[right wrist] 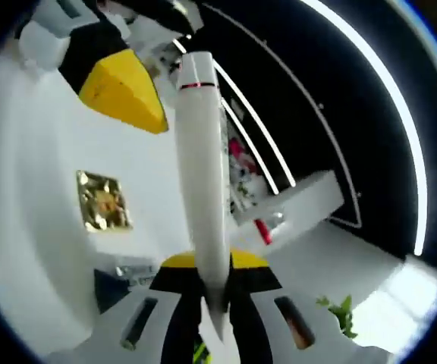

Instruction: Arrange the skincare products in the storage area until every visible bottle or jar stands upright without overlapping.

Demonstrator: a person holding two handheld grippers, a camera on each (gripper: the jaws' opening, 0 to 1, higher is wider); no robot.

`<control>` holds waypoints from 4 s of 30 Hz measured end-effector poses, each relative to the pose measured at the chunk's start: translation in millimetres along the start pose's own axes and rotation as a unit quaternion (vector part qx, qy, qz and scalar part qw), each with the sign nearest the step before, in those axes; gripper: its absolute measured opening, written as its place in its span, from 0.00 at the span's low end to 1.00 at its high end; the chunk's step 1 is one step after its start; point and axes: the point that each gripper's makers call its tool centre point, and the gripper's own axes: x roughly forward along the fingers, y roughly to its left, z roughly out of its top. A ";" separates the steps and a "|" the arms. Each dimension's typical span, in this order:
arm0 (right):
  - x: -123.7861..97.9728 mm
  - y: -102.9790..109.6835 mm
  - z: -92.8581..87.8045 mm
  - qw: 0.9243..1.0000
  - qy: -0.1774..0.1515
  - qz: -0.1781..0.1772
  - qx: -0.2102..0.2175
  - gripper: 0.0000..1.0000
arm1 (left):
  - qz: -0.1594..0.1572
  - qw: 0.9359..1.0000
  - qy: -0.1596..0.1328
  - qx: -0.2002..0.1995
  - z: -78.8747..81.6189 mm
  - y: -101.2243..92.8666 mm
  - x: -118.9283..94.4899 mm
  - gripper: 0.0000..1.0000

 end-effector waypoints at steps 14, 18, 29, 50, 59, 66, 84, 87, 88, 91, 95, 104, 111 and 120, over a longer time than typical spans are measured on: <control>-3.1 6.4 12.2 0.989 -0.025 -0.025 -0.141 0.13 | -0.013 0.969 0.036 0.242 -12.1 -39.0 -2.9 0.70; -2.7 10.0 15.9 0.988 -0.033 -0.026 -0.148 0.12 | -0.029 0.965 0.035 0.259 -14.6 -45.1 -6.9 0.63; -16.1 21.0 42.3 0.978 -0.080 -0.032 -0.189 0.11 | -0.054 0.948 0.072 0.306 -39.4 -45.4 -8.0 0.29; -64.9 -52.7 104.5 0.925 -0.303 -0.204 -0.108 0.55 | 0.063 0.983 0.029 0.171 2.0 31.1 -26.2 0.22; -92.1 -71.2 111.4 0.891 -0.419 -0.141 0.100 0.42 | -0.030 0.977 -0.020 -0.211 5.3 35.8 -22.8 0.21; -73.8 -82.2 93.1 0.863 -0.416 -0.068 0.277 0.53 | -0.104 0.864 -0.042 -0.491 -11.0 42.6 -18.6 0.21; -76.3 -80.8 95.8 0.653 -0.463 0.141 0.583 0.95 | -0.236 0.837 -0.090 -0.486 31.8 -10.8 -28.1 0.22; -75.4 -88.4 86.2 0.645 -0.469 0.126 0.590 0.94 | -0.259 0.838 -0.092 -0.471 37.1 -19.6 -27.4 0.22; -77.2 -89.3 86.5 0.638 -0.474 0.128 0.594 0.94 | -0.267 0.839 -0.094 -0.465 40.7 -24.6 -28.3 0.22; -82.4 -89.1 93.2 0.605 -0.483 0.155 0.614 0.95 | -0.275 0.844 -0.088 -0.452 43.6 -33.4 -30.2 0.22; -91.2 -82.6 106.5 0.593 -0.494 0.187 0.608 0.96 | -0.287 0.854 -0.082 -0.426 45.4 -44.5 -33.1 0.22; -87.7 -63.4 117.4 0.609 -0.479 0.224 0.591 0.94 | -0.314 0.863 -0.068 -0.389 45.5 -65.0 -34.1 0.22; -87.6 -71.4 109.2 0.611 -0.480 0.205 0.595 0.94 | -0.344 0.849 -0.060 -0.396 50.2 -75.7 -37.0 0.22; -76.3 -74.6 100.9 0.591 -0.469 0.208 0.622 0.95 | -0.347 0.851 -0.051 -0.390 50.8 -80.4 -36.1 0.22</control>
